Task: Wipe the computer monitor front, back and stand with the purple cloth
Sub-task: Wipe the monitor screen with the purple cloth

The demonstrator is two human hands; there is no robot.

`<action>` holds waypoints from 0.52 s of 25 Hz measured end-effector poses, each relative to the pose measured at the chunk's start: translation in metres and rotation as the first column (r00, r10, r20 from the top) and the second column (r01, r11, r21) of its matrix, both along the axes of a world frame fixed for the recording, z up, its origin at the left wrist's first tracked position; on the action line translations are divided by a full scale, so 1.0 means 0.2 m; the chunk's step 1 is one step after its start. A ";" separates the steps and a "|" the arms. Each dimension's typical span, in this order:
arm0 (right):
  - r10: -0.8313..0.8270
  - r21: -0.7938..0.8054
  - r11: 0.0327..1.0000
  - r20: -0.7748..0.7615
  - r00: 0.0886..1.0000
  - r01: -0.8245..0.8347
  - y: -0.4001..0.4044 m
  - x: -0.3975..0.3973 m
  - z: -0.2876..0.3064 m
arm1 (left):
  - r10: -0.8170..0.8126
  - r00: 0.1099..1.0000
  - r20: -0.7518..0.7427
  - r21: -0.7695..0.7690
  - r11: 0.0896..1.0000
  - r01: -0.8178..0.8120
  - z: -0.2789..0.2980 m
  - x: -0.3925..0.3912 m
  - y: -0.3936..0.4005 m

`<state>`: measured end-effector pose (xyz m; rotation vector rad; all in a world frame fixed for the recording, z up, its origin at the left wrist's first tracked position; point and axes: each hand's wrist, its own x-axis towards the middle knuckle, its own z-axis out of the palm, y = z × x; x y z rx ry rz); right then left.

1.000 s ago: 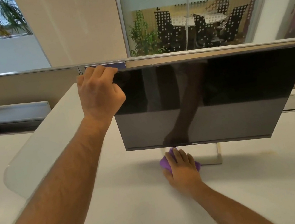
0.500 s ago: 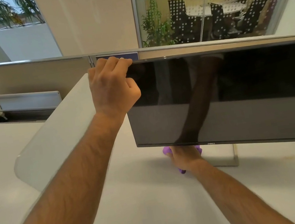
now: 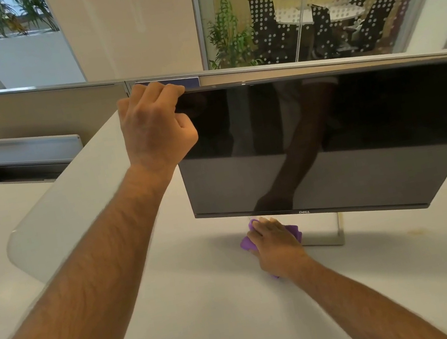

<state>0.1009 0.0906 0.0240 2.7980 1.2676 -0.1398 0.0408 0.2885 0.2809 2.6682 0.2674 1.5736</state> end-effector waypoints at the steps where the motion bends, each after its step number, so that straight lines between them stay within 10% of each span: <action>1: 0.022 -0.014 1.000 0.027 0.999 -0.022 -0.01 0.00 -0.01 | 0.000 1.000 0.000 -0.003 1.000 0.000 0.00 0.00 0.00; 13: -0.179 0.126 0.978 0.123 0.976 0.164 -0.54 0.06 -0.09 | 0.022 1.000 0.013 0.014 1.000 -0.023 -0.01 0.01 0.01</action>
